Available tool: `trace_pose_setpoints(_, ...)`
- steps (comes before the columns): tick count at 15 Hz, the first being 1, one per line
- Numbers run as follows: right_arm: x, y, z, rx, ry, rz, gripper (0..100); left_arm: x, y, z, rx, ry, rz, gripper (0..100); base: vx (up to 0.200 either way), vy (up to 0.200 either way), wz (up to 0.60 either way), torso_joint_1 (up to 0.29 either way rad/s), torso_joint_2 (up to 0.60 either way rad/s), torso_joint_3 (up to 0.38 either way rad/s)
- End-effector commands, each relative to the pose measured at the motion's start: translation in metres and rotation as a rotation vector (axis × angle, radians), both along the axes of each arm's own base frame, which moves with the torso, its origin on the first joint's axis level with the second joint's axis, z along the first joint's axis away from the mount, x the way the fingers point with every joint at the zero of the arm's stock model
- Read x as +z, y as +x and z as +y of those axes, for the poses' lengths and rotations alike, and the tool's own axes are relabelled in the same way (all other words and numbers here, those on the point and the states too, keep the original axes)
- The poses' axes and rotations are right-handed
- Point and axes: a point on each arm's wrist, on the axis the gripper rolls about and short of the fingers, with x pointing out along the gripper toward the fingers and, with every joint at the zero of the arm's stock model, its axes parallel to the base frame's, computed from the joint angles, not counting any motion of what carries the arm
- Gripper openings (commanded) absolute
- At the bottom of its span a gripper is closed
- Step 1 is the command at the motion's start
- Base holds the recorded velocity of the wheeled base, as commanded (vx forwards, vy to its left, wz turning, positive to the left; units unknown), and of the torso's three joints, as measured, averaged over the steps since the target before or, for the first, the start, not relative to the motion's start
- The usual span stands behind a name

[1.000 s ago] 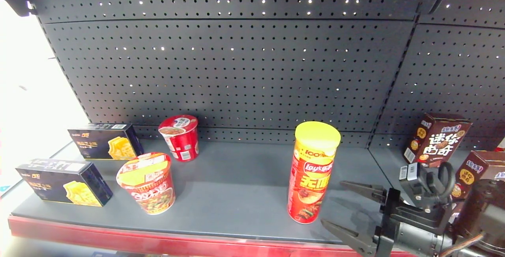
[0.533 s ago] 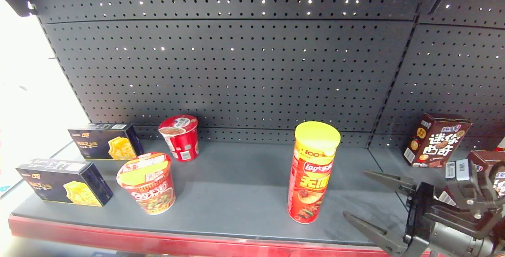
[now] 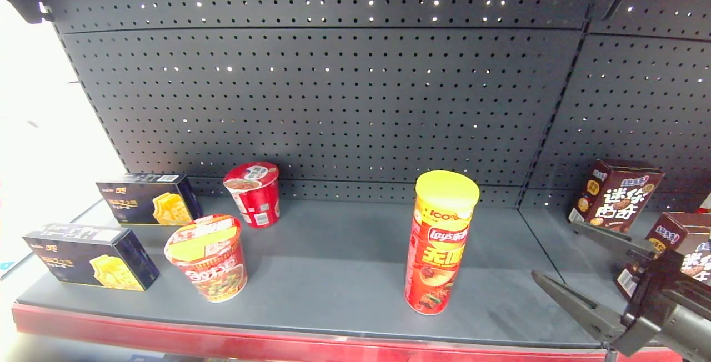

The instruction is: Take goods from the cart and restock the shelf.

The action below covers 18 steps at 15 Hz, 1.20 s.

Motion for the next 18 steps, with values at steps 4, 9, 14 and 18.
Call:
trace_pose_setpoints(4, 0.003, -0.026, -0.028, -0.241, 0.020, -0.017, 100, 0.004, -0.001, 0.001, 0.010, -0.004, -0.020, 0, 0.000, 0.000, 0.00, 0.000, 0.00, 0.000)
trace_pose_setpoints(9, 0.009, -0.036, -0.050, -0.448, 0.046, -0.073, 100, 0.015, -0.005, 0.002, 0.021, -0.010, -0.058, 0, 0.000, 0.000, 0.00, 0.000, 0.00, 0.000)
trace_pose_setpoints(14, -0.017, -0.108, -0.062, -0.542, 0.017, 0.030, 100, 0.017, -0.006, 0.002, 0.035, -0.005, -0.072, 0, 0.000, 0.000, 0.00, 0.000, 0.00, 0.000)
trace_pose_setpoints(18, -0.035, -0.145, -0.066, -0.655, 0.019, 0.079, 100, 0.016, -0.005, 0.002, 0.033, -0.002, -0.070, 0, 0.000, 0.000, 0.00, 0.000, 0.00, 0.000)
